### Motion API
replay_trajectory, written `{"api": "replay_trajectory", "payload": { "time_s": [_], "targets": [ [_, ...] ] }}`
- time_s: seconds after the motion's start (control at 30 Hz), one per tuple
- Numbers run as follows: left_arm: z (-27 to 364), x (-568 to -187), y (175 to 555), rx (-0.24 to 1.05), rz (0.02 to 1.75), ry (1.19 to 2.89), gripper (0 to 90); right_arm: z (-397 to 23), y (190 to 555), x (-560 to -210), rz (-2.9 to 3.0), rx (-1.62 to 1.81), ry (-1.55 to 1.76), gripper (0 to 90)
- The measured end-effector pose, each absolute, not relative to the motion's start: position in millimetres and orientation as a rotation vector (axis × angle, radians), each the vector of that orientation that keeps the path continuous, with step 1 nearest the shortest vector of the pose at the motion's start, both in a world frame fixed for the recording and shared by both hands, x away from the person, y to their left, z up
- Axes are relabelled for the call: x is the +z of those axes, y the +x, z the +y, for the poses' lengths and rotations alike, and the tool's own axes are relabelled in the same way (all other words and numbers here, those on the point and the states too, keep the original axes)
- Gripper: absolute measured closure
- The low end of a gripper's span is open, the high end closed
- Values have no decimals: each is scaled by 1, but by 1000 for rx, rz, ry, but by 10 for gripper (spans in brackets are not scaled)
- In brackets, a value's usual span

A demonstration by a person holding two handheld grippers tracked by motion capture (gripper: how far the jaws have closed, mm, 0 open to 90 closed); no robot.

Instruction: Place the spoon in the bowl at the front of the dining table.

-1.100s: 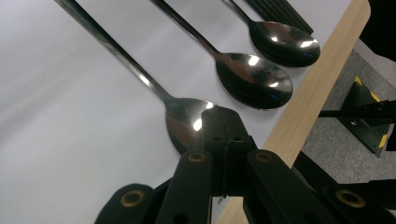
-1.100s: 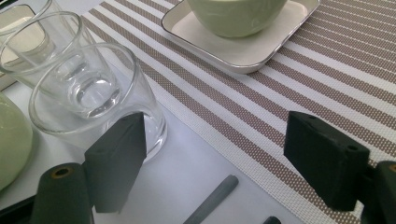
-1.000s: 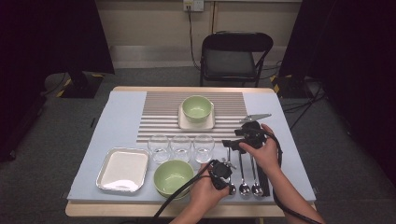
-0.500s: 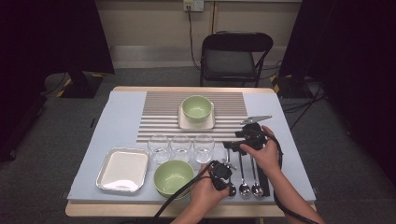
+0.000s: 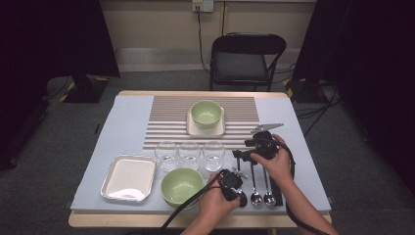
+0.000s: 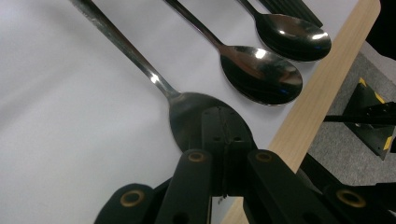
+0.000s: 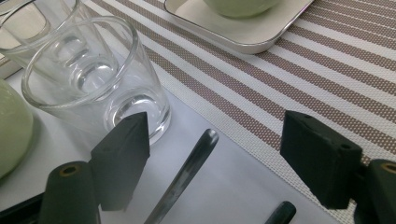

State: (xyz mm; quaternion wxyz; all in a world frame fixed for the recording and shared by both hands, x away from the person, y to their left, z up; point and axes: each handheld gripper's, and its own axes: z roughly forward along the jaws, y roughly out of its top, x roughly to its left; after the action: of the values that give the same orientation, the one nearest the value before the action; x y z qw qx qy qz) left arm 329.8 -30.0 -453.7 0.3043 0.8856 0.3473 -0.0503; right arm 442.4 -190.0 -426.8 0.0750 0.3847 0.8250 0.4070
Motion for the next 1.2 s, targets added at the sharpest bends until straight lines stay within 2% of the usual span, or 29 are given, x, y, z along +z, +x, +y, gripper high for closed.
{"api": "replay_trajectory", "payload": {
  "time_s": [0.23, 0.3, 0.43, 0.63, 0.73, 0.77, 0.8, 0.87, 1.1, 1.13, 1.2],
  "targets": [
    [-29, -454, 327, -126, 925, 2332, 900, -188, 442, -429, 2495, 1228, 1151, 286],
    [-28, -454, 326, -120, 932, 2331, 900, -187, 441, -429, 2496, 1231, 1154, 340],
    [-28, -455, 326, -115, 929, 2332, 900, -186, 441, -430, 2500, 1247, 1167, 384],
    [-28, -455, 323, -93, 941, 2317, 900, -187, 440, -431, 2509, 1306, 1197, 508],
    [-29, -455, 322, -74, 935, 2322, 900, -188, 438, -432, 2522, 1346, 1215, 622],
    [-29, -455, 322, -74, 935, 2322, 900, -188, 438, -432, 2522, 1346, 1215, 622],
    [-29, -455, 322, -71, 938, 2321, 900, -189, 437, -433, 2531, 1370, 1233, 693],
    [-29, -455, 321, -70, 938, 2320, 900, -189, 436, -433, 2529, 1396, 1245, 749],
    [-27, -453, 321, -66, 947, 2318, 898, -190, 434, -431, 2515, 1510, 1303, 844],
    [-27, -452, 322, -61, 950, 2314, 878, -190, 434, -430, 2513, 1531, 1313, 858],
    [-26, -449, 321, -32, 958, 2307, 767, -190, 435, -429, 2518, 1580, 1317, 881]
  ]
}}
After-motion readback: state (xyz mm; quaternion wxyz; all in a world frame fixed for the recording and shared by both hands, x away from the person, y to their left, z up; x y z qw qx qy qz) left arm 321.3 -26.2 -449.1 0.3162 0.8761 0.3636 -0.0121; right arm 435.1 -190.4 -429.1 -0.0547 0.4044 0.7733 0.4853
